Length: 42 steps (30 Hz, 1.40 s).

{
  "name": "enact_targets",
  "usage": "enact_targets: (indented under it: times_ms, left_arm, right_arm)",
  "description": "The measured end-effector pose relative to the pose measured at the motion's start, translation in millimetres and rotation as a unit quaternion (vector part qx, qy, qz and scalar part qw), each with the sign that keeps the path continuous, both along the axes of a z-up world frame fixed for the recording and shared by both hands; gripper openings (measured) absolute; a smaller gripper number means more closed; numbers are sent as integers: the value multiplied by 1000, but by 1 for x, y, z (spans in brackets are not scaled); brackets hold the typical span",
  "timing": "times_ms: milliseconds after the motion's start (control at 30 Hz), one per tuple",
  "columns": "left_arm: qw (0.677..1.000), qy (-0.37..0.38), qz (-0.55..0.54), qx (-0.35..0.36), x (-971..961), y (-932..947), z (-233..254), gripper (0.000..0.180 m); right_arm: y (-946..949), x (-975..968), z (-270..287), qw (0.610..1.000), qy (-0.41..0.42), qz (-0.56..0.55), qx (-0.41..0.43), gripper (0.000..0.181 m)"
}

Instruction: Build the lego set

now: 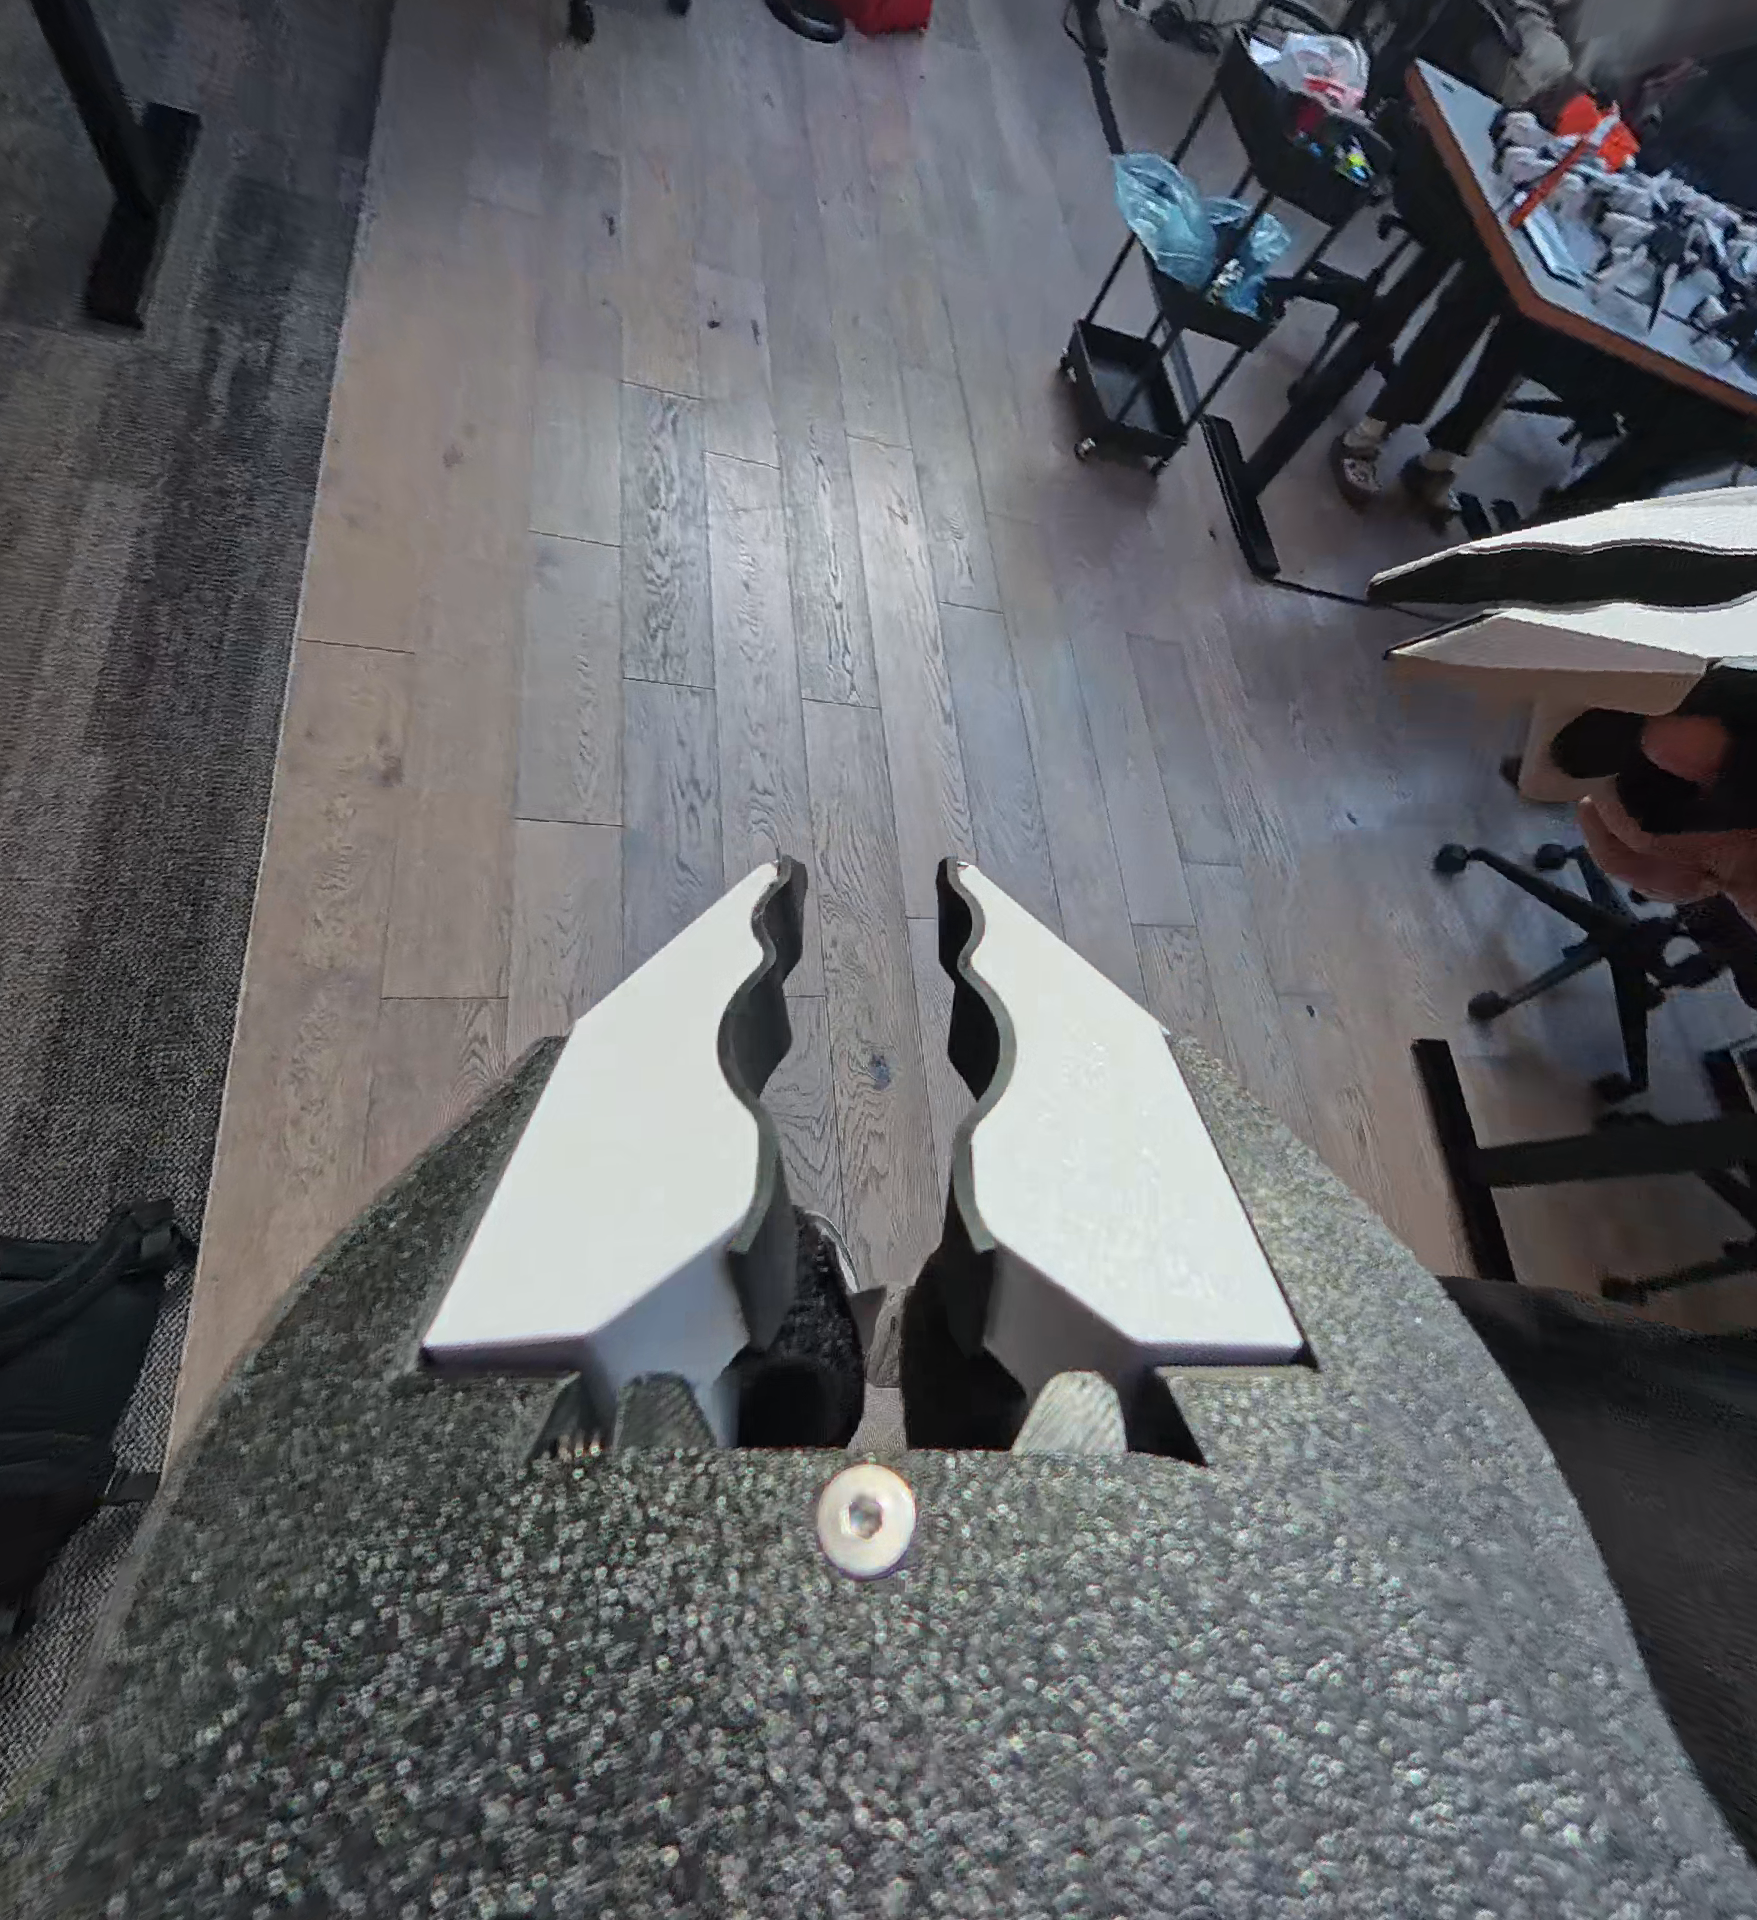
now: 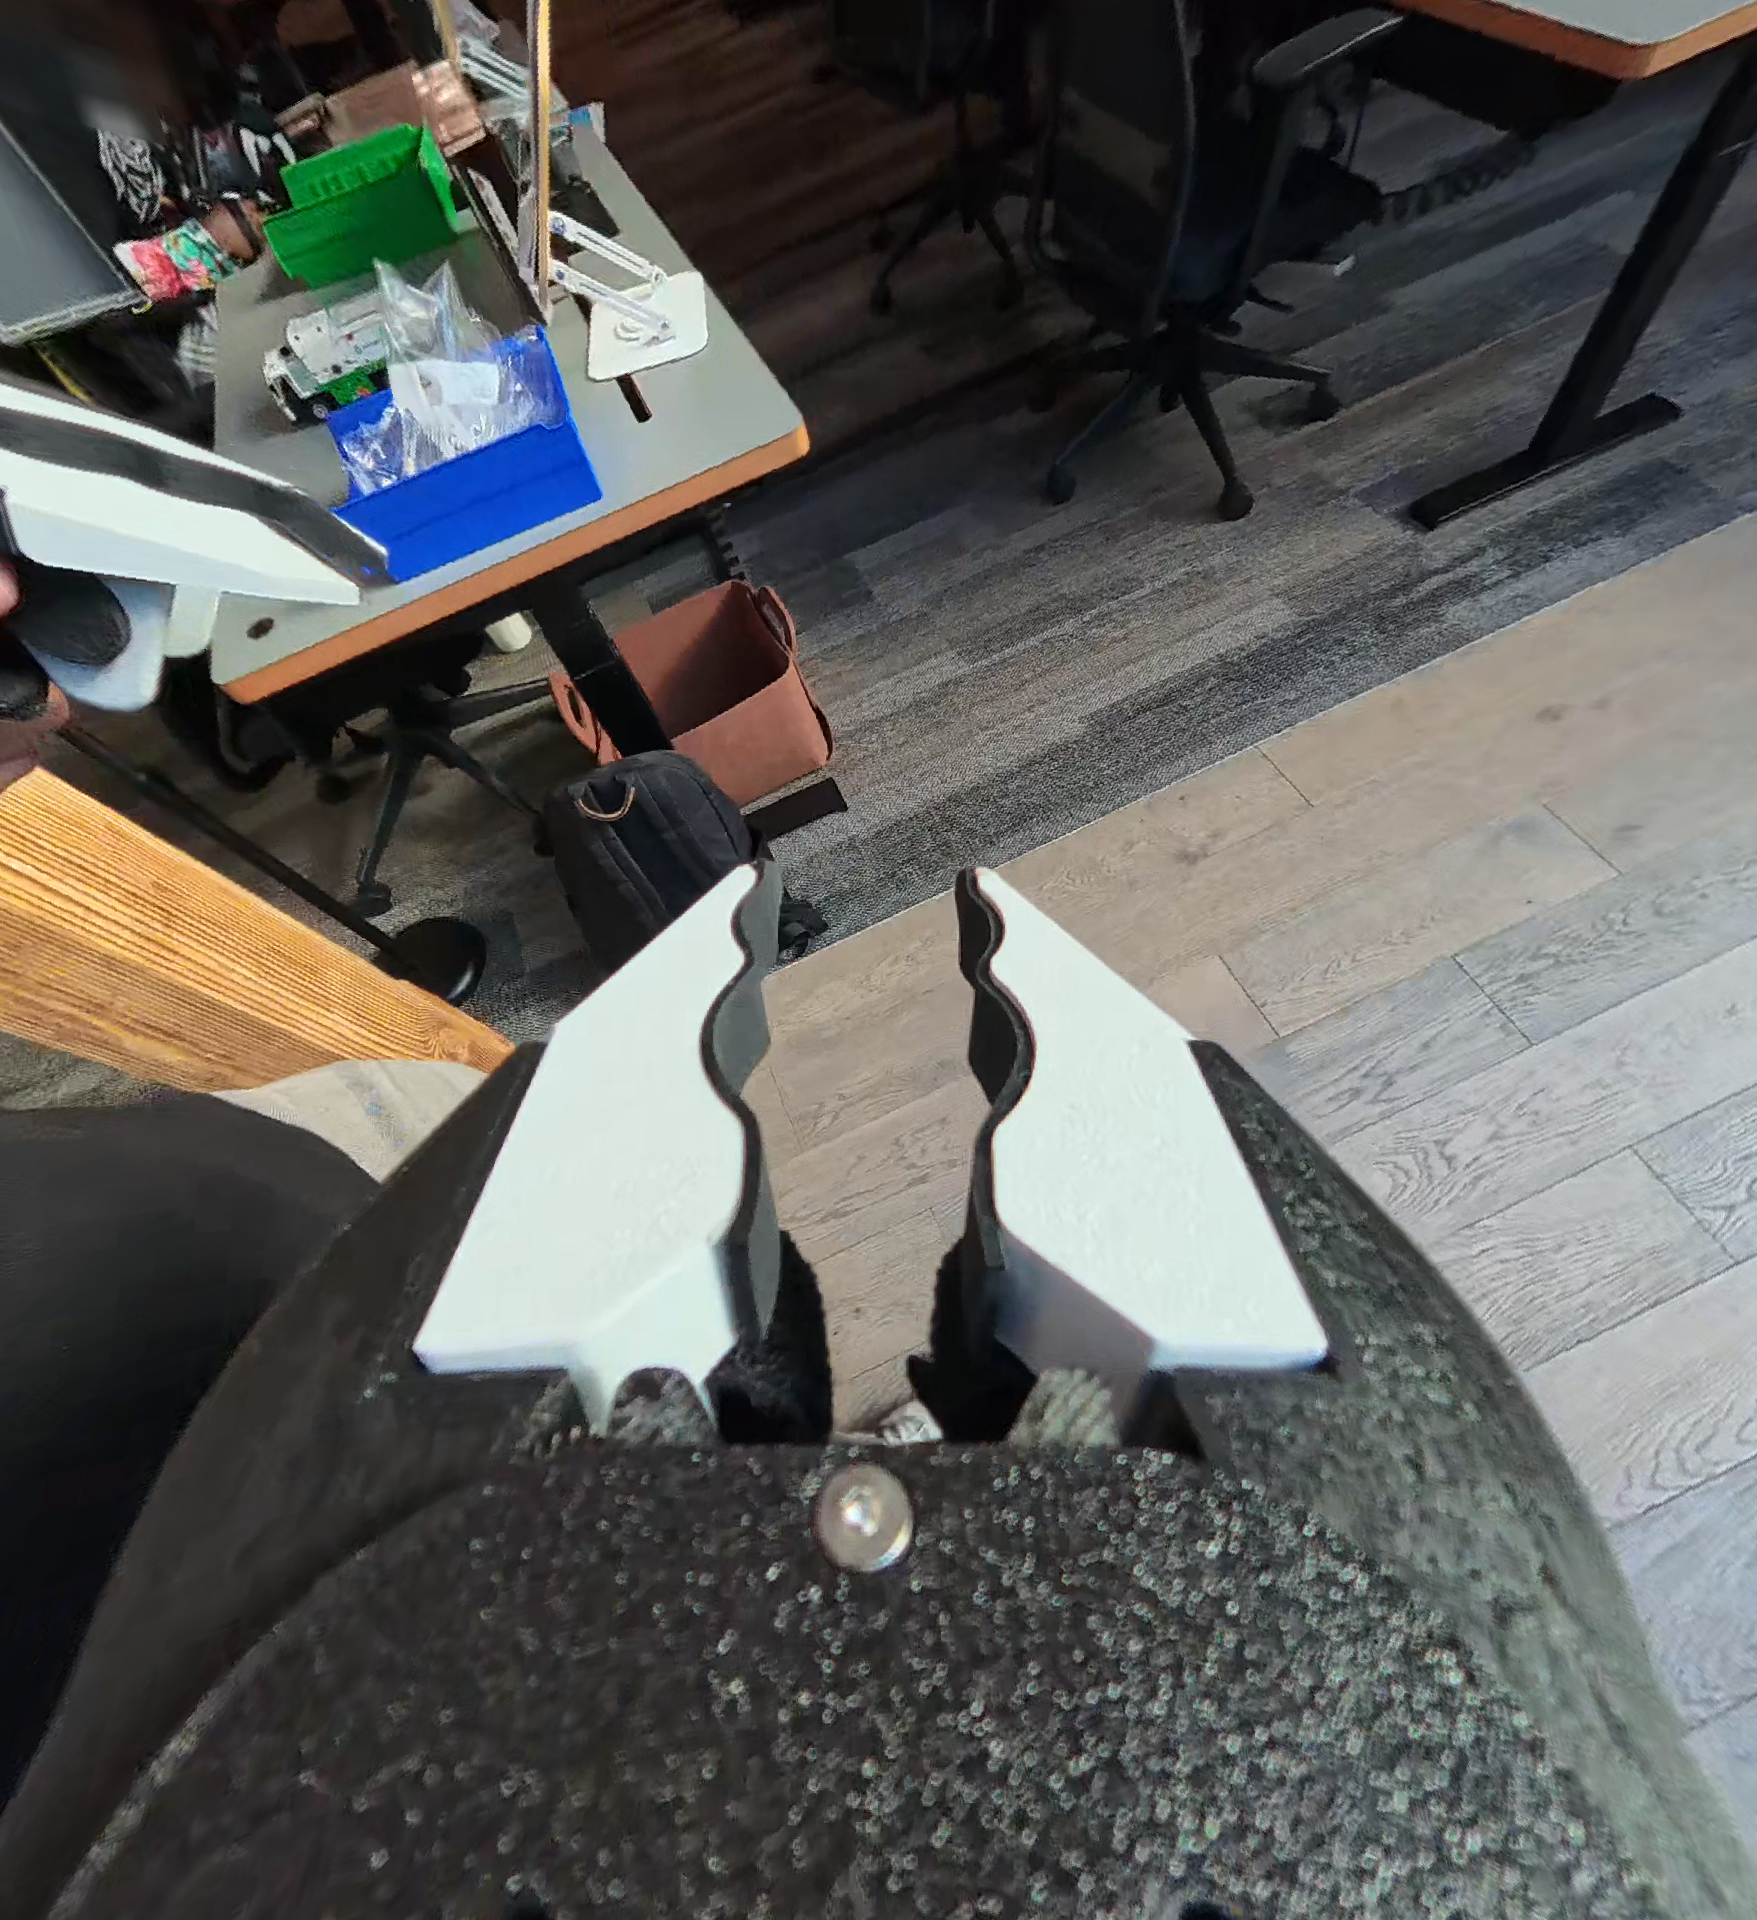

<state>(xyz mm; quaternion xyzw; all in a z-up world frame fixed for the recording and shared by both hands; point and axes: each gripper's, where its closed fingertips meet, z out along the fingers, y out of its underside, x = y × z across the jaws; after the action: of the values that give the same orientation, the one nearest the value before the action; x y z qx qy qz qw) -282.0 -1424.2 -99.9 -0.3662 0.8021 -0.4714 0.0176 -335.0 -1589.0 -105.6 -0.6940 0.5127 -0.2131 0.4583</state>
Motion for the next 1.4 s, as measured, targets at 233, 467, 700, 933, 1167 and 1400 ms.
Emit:
enact_targets:
  times_ms: [233, 467, 700, 933, 1167, 1400]
  left_arm:
    - [995, 11, 97, -3, 138, 9, -25, 23]
    - [991, 16, 132, -30, 319, 21, -41, 24]
    - [985, 14, 168, -38, 484, 63, -28, 23]
    - [974, 9, 226, -22, 613, 114, -40, 23]
    - [957, 11, 288, 17, 777, 149, -75, 23]
    - [944, 36, 318, 74, 924, 169, -69, 24]
  right_arm:
    - [-9, 174, -4, 997, -14, 71, -2, 34]
    - [23, 367, 3, 994, -17, 108, 0, 34]
    - [57, 541, 27, 988, -10, 155, -6, 33]
    - [111, 715, 8, 975, 6, 224, 12, 33]
    - [160, 911, -23, 953, -2, 303, 11, 33]
    - [203, 1078, -12, 931, 14, 364, 33, 34]
